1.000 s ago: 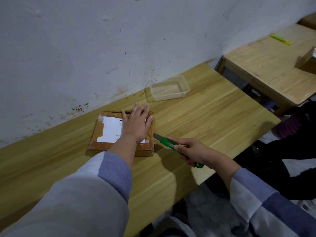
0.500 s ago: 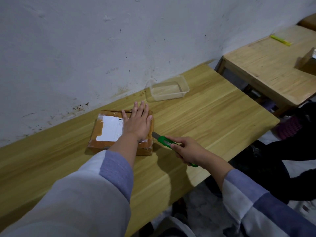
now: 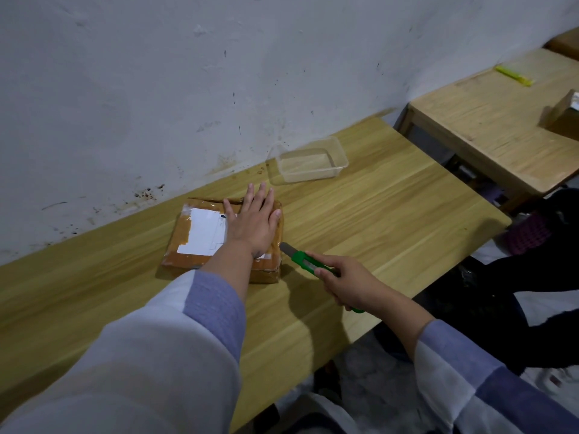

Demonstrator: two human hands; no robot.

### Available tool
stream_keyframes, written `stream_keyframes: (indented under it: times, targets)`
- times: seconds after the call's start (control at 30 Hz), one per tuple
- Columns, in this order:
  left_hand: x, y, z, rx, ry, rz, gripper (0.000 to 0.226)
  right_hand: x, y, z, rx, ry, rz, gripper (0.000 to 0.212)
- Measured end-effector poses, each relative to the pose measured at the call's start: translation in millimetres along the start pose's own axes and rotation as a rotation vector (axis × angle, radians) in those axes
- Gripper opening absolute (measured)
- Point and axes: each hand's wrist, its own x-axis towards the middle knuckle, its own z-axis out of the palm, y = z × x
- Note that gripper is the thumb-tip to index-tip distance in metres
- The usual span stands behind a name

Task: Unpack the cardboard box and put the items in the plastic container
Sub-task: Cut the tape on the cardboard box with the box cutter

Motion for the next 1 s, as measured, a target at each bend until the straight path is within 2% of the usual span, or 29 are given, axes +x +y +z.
stream_keyframes:
  times: [0.13, 0.33, 0.43, 0.63, 0.73, 0.9, 1.0]
  targets:
    - [-1.4, -0.3, -2.5, -0.004, -0.022, 0.001, 0.055, 5.1, -9.0, 13.9, -0.039, 0.09, 0.044, 0.039]
    - [-12.0, -9.1, -10.0, -0.07, -0.064, 0.041, 0.054, 8.6, -24.6, 11.8, 0.145, 0.041, 0.158, 0.037]
    - [-31.9, -20.8, -4.9, -0.016, -0.03, 0.058, 0.055, 5.7, -26.4, 12.8, 0.14, 0.045, 0.135, 0.037]
    - [-54.5, -20.8, 3.0, 0.021, 0.038, 0.087, 0.057, 10.6, -24.4, 31.7, 0.062, 0.177, 0.078, 0.037]
    - [-55.2, -24.0, 2.3, 0.009, 0.033, 0.07, 0.056, 11.9, -28.3, 32.8, 0.064, 0.149, 0.082, 0.037]
    - [-57.3, -29.1, 1.8, -0.019, 0.041, 0.072, 0.052, 5.1, -30.9, 20.5, -0.085, 0.046, 0.027, 0.04]
    - [-56.5, -27.4, 1.5, 0.007, 0.028, 0.075, 0.054, 10.1, -26.9, 24.2, -0.064, 0.076, 0.033, 0.04]
